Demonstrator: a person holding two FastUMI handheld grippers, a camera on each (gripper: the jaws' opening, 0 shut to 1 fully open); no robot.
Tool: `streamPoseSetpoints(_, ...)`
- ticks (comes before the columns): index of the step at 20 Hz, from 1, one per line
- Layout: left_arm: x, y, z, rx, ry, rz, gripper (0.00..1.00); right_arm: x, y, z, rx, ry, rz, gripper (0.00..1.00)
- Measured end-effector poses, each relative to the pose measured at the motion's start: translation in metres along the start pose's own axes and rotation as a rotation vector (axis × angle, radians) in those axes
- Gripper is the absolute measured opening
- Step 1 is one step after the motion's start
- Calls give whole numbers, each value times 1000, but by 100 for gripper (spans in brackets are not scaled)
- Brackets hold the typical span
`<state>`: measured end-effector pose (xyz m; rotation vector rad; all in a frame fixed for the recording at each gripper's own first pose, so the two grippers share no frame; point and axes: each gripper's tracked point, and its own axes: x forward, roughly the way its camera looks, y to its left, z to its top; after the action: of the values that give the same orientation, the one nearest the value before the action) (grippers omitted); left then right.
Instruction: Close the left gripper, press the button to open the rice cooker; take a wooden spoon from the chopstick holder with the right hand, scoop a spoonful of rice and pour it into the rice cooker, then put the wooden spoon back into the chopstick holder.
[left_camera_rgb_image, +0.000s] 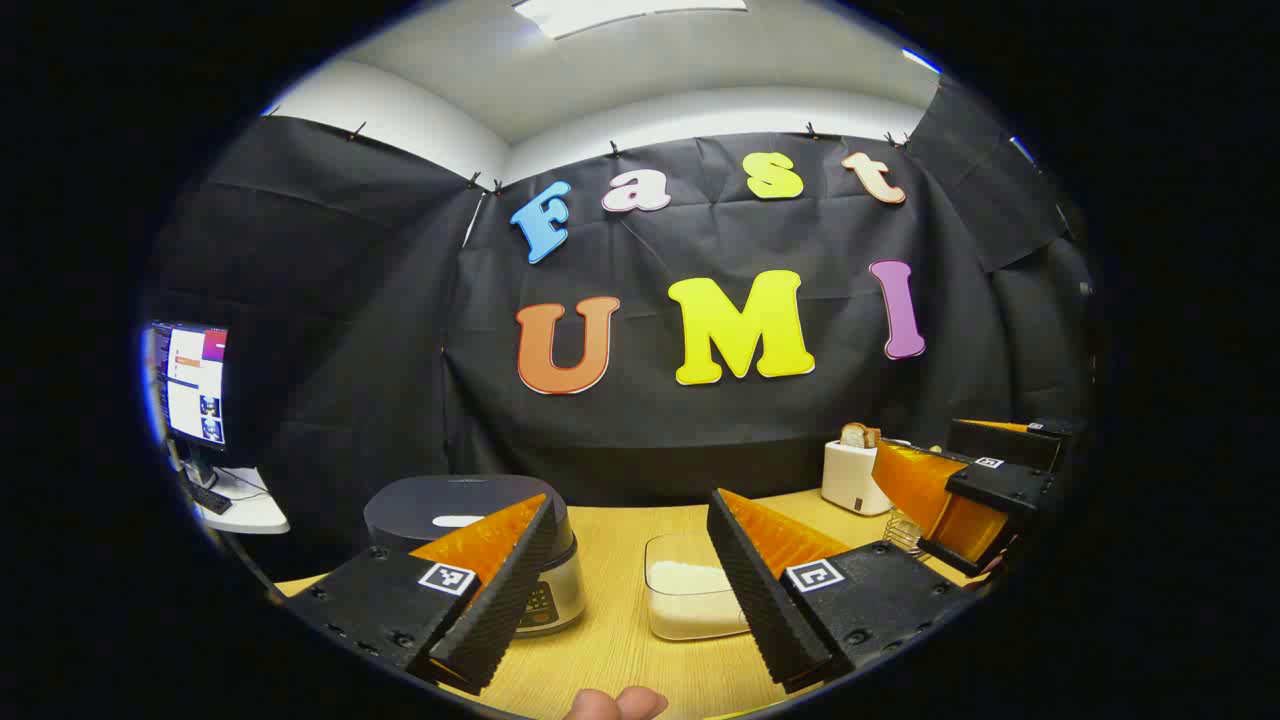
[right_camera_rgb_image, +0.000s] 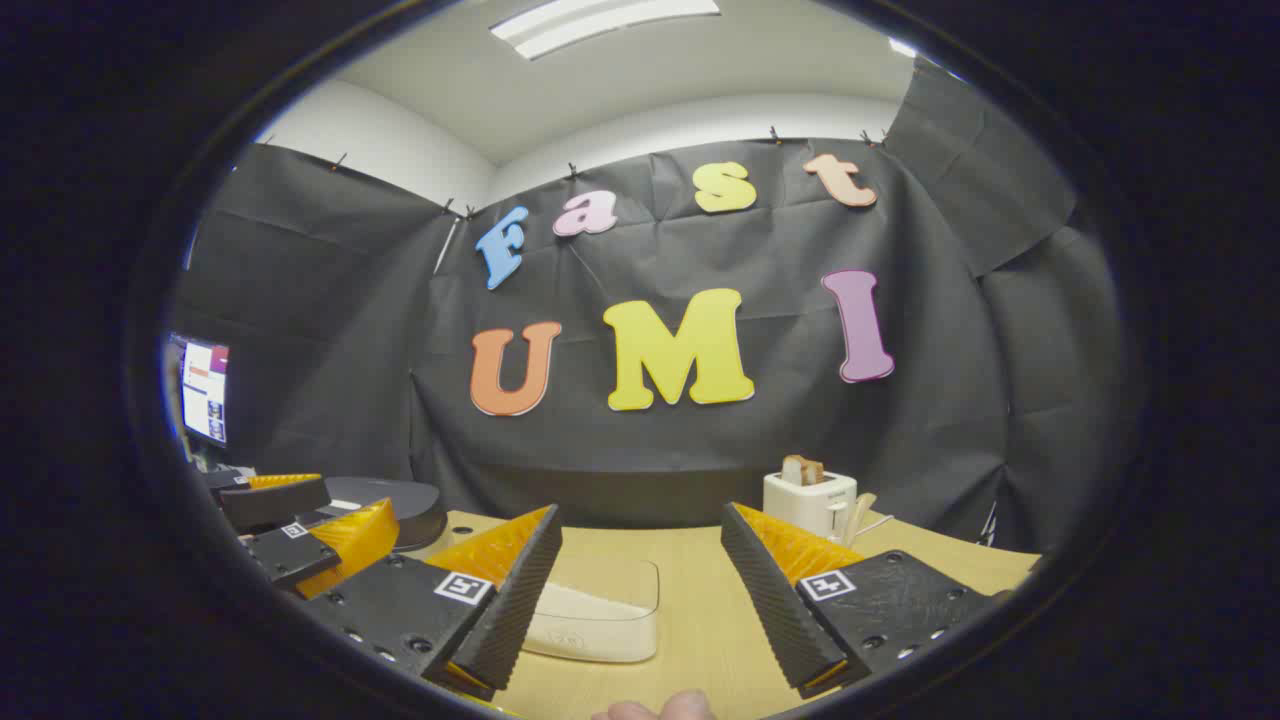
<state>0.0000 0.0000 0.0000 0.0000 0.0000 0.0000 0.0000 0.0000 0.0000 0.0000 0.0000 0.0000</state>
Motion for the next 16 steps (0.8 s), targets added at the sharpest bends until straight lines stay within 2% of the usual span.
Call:
streamPoseSetpoints(4, -1, 2, 3, -6, -10, 4, 96, 0, 0, 1, 0, -1, -4, 95)
streamPoseSetpoints(5, -1, 2, 2, -5, -9, 5, 96, 1, 1, 1, -2, -2, -4, 92)
streamPoseSetpoints(7, 0, 3, 1, -3, -8, 7, 96, 0, 3, 2, -4, -7, -2, 92)
streamPoseSetpoints(8, 0, 3, 2, -3, -7, 8, 96, 0, 3, 2, -4, -7, -3, 95)
streamPoseSetpoints(9, 0, 4, 0, -4, -5, 9, 96, 1, 4, 2, -5, -6, -1, 92)
streamPoseSetpoints(11, 1, 4, -1, -3, -2, 9, 96, 1, 5, 0, -4, -2, 1, 92)
streamPoseSetpoints(12, 0, 4, 0, -2, -2, 12, 96, 2, 6, -1, -4, 0, 3, 95)
streamPoseSetpoints(13, 1, 3, 0, -2, -2, 13, 96, 2, 6, 0, -4, 0, 3, 92)
streamPoseSetpoints(16, 1, 6, -3, -3, 4, 20, 96, 3, 5, -1, -2, 1, 3, 92)
